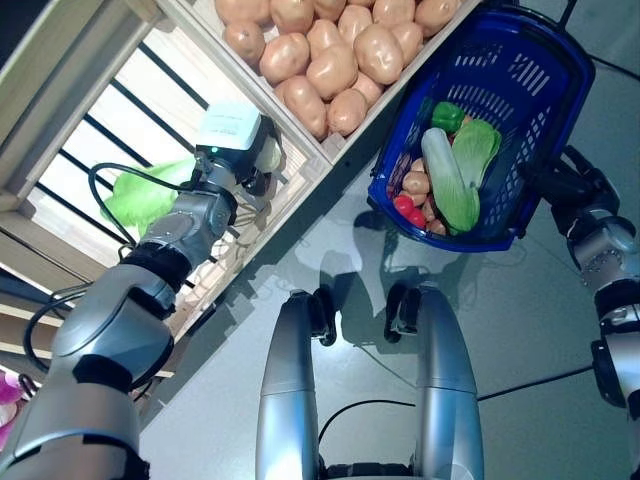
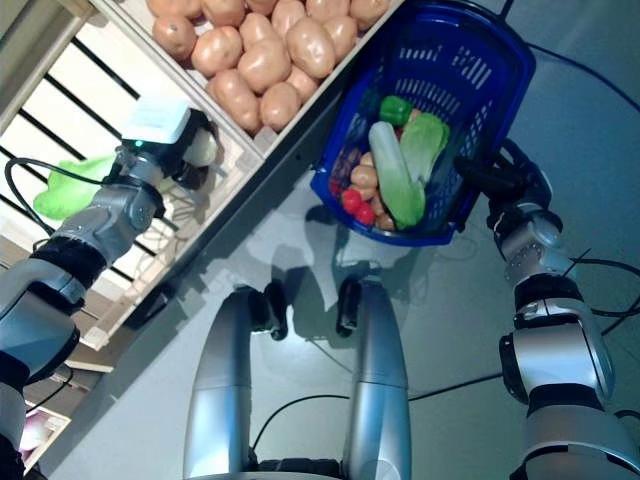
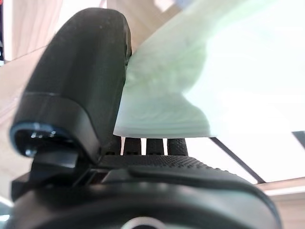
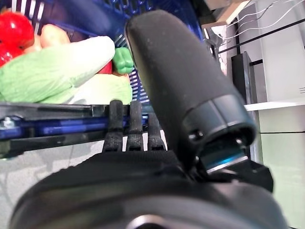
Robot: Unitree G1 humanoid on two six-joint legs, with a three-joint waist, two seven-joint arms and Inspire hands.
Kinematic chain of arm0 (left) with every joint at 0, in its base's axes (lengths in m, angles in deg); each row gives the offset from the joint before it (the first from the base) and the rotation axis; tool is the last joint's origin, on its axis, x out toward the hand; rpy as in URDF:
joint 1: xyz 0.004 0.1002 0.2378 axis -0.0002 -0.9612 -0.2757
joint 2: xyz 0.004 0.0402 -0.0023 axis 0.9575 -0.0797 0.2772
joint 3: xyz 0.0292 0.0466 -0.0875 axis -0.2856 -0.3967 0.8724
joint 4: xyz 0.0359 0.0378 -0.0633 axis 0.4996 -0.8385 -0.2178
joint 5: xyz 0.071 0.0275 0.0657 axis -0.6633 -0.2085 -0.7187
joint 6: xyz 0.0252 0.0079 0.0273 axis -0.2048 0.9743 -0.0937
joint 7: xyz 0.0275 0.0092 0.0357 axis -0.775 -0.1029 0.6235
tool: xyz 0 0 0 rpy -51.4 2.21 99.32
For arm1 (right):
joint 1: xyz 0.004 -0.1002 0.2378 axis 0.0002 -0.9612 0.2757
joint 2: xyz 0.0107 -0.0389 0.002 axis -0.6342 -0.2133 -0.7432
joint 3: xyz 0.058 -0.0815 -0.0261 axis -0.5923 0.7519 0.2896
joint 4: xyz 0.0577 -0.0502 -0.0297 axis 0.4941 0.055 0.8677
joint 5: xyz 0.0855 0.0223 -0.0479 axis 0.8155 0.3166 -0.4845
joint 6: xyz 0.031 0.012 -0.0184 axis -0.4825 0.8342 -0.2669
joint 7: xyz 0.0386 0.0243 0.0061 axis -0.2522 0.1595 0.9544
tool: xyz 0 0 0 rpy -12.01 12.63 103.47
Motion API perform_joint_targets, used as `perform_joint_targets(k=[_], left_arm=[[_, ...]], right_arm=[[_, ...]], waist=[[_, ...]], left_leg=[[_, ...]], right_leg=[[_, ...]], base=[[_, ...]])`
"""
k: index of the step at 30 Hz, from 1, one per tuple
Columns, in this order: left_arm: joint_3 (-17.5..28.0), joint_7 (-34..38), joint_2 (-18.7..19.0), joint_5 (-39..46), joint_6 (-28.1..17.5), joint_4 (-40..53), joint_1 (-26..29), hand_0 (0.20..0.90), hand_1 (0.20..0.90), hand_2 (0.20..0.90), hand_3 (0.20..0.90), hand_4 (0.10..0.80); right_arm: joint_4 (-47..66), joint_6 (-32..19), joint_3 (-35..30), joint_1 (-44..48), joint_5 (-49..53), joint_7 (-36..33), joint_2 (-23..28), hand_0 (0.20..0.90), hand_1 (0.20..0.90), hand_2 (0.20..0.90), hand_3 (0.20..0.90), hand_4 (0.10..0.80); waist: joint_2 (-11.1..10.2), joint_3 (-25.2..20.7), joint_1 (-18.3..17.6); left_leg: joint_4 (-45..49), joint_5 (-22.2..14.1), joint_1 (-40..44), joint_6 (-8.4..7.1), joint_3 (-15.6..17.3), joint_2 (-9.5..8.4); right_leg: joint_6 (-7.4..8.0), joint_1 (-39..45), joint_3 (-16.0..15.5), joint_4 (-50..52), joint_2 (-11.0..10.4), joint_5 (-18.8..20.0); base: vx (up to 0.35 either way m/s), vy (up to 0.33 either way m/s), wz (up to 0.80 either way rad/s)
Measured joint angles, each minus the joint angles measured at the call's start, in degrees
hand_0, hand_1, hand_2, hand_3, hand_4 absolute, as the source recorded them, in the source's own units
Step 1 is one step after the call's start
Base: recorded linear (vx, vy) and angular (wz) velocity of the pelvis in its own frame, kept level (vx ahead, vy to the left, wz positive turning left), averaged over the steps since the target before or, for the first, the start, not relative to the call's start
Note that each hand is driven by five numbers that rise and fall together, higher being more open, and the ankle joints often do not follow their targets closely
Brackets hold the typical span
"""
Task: Put vegetables into the basket
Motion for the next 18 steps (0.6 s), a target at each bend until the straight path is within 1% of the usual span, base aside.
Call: perform_joint_targets(k=[1, 4, 7, 10, 12, 13, 15, 18], left_arm=[[0.01, -0.32, -0.28, 0.30, 0.09, -0.75, -1.08, 0.300, 0.300, 0.300, 0.300, 0.400], [0.08, -1.76, -0.23, 4.83, 0.14, -1.58, -5.85, 0.300, 0.300, 0.300, 0.300, 0.400], [3.55, -2.16, 0.15, 9.55, 0.49, -1.90, -10.17, 0.300, 0.300, 0.300, 0.300, 0.400], [10.97, -2.64, 0.35, 15.07, -0.37, 1.01, -14.23, 0.300, 0.300, 0.300, 0.300, 0.400], [13.96, -3.43, 0.27, 18.18, -1.18, 3.22, -16.17, 0.300, 0.300, 0.300, 0.300, 0.400], [18.04, -4.42, 0.10, 21.67, -2.06, 5.31, -19.06, 0.300, 0.300, 0.300, 0.300, 0.400], [22.17, -6.24, 0.00, 26.33, -2.77, 6.69, -22.69, 0.300, 0.300, 0.300, 0.300, 0.400], [25.65, -8.68, -0.02, 30.82, -2.80, 7.80, -26.86, 0.300, 0.300, 0.300, 0.300, 0.400]], right_arm=[[0.01, 0.00, 0.00, -0.59, 0.01, 0.06, -0.28, 0.900, 0.900, 0.900, 0.900, 0.800], [0.05, -0.01, 0.00, -2.60, -0.01, 0.54, -0.63, 0.900, 0.900, 0.900, 0.900, 0.800], [2.03, -0.32, -0.12, -4.44, -0.11, 0.65, -0.61, 0.900, 0.900, 0.900, 0.900, 0.800], [9.35, -0.88, -0.13, -7.70, -0.33, 1.07, -1.34, 0.900, 0.900, 0.900, 0.900, 0.800], [13.29, -1.22, -0.16, -9.57, -1.78, 1.08, -2.28, 0.900, 0.900, 0.900, 0.900, 0.800], [16.51, -1.34, -0.26, -11.69, -4.05, 1.08, -3.76, 0.900, 0.900, 0.900, 0.900, 0.800], [19.66, -1.34, -0.25, -14.61, -7.27, 1.10, -6.77, 0.900, 0.900, 0.900, 0.900, 0.800], [22.79, -1.29, -0.25, -17.78, -9.01, 1.11, -9.71, 0.900, 0.900, 0.900, 0.900, 0.800]], waist=[[-0.02, 0.01, -0.03], [-0.05, 0.00, 0.05], [-0.26, -0.08, 0.08], [-0.85, -0.12, 0.06], [-0.93, -0.15, 0.07], [-1.61, -0.51, 0.14], [-3.38, -1.51, 0.30], [-5.70, -3.18, 0.72]], left_leg=[[-0.65, 0.00, 1.35, 0.00, 0.10, 0.04], [-3.73, 0.04, 6.59, -0.01, 0.44, 0.08], [-5.62, 0.04, 10.19, -0.01, 0.64, -0.02], [-8.24, 0.25, 14.11, 0.01, 0.69, -0.42], [-9.97, 0.35, 16.80, -0.11, 0.59, -0.49], [-12.18, 0.63, 19.71, -0.34, 0.62, -0.66], [-15.62, 1.20, 23.96, -0.76, 0.49, -0.96], [-20.13, 2.39, 28.80, -1.55, 0.31, -1.44]], right_leg=[[0.14, 1.34, -0.04, -0.73, 0.08, 0.09], [0.69, 6.50, -0.05, -3.90, 0.48, 0.46], [0.91, 10.14, -0.13, -5.86, 0.56, 0.56], [1.27, 14.11, -0.30, -8.29, 0.53, 0.74], [1.35, 17.03, -0.99, -10.03, 0.36, 0.75], [1.36, 19.92, -1.66, -11.79, 0.04, 0.75], [1.36, 24.05, -2.31, -14.66, 0.01, 0.75], [1.56, 28.75, -2.97, -18.27, 0.05, 0.92]], base=[[0.045, 0.028, -0.06], [0.035, 0.024, -0.05], [0.009, 0.007, -0.01], [0.056, -0.005, 0.02], [0.067, -0.024, 0.03], [0.078, -0.026, 0.03], [0.098, -0.013, 0.08], [0.090, -0.002, 0.08]])
